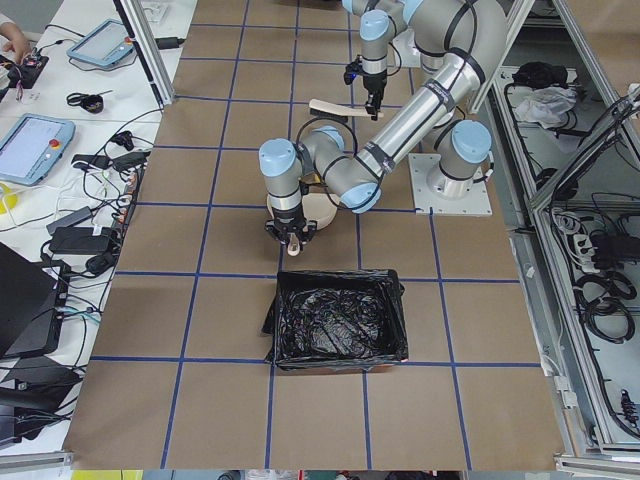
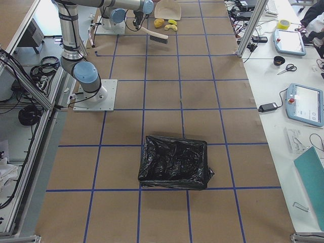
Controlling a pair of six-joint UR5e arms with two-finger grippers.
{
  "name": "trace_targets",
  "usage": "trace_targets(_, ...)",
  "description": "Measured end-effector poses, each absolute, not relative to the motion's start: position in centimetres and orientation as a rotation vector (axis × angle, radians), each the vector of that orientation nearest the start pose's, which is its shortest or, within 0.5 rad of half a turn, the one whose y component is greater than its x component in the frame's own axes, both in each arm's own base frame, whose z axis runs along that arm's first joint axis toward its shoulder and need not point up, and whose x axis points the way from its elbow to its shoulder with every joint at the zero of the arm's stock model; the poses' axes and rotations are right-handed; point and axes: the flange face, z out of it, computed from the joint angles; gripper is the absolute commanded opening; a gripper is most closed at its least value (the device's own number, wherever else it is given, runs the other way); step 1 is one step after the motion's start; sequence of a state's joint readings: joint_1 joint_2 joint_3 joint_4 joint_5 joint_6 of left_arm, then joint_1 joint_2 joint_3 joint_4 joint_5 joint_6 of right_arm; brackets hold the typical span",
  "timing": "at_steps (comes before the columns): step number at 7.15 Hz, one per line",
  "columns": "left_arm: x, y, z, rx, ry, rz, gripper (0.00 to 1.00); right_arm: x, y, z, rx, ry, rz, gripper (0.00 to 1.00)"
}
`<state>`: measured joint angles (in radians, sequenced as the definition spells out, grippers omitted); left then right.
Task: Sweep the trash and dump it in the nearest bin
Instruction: 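Sweep the sponge, peel and potato toward the dustpan with the right gripper's brush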
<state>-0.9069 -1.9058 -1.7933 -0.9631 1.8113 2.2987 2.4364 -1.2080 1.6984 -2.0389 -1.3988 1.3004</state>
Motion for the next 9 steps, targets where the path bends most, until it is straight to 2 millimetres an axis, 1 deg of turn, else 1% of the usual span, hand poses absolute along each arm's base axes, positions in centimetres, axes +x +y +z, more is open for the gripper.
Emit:
trace_targets(2, 26.5, -50.9, 25.7, -2.284, -2.2, -0.449, 0.0, 58.0, -26.1, 27.3, 0.741, 2.98, 0.242, 0.0)
trace_targets(4, 25.9, -50.0, 24.7, -2.247, -2.216, -0.471, 0.0, 60.8, -26.1, 26.8, 0.817, 2.953, 0.247, 0.0)
trace_targets(6, 25.5, -50.0, 24.4, -2.233, -2.227, -0.474, 0.0, 64.3, -25.8, 26.3, 0.882, 2.929, 0.239, 0.0)
trace_targets(9, 25.0, -50.2, 24.5, -2.22, -2.25, -0.475, 0.0, 67.7, -25.4, 25.9, 0.892, 2.906, 0.227, 0.0)
